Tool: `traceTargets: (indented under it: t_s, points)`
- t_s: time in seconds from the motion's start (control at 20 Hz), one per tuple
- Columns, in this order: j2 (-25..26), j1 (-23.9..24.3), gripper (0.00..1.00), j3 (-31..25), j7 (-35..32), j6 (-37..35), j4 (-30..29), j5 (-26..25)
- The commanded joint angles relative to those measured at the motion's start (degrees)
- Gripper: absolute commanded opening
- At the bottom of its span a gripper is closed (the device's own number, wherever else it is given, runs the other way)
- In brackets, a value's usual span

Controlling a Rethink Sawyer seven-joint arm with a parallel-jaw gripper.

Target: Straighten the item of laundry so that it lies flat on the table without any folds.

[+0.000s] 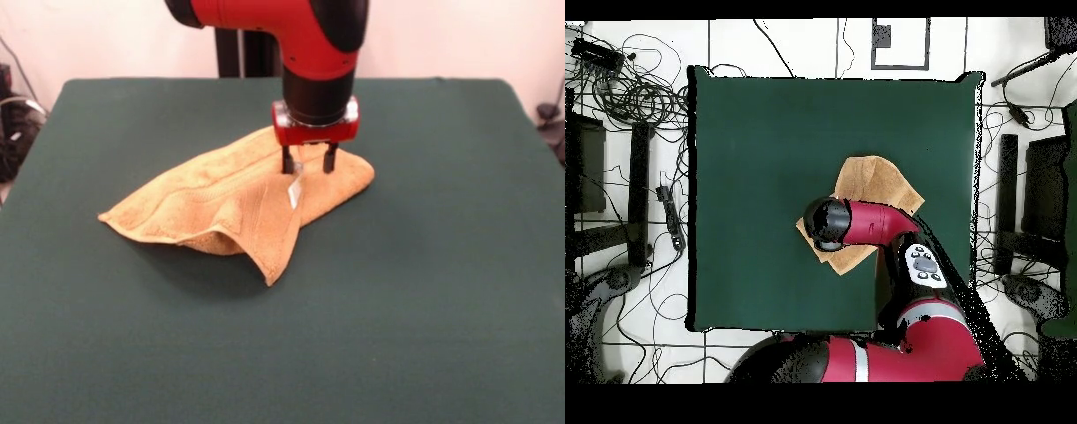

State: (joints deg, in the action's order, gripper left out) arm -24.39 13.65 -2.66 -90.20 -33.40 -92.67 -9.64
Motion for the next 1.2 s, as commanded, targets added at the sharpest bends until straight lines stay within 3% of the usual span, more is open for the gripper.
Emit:
traceTargets:
  t_s: [0.05,1.2]
  points:
    - [3.13,-0.30,1.00,-3.37,-7.57,2.32,0.59,1.17]
    - [3.14,-0.15,1.00,-3.62,-7.32,2.54,0.43,1.11]
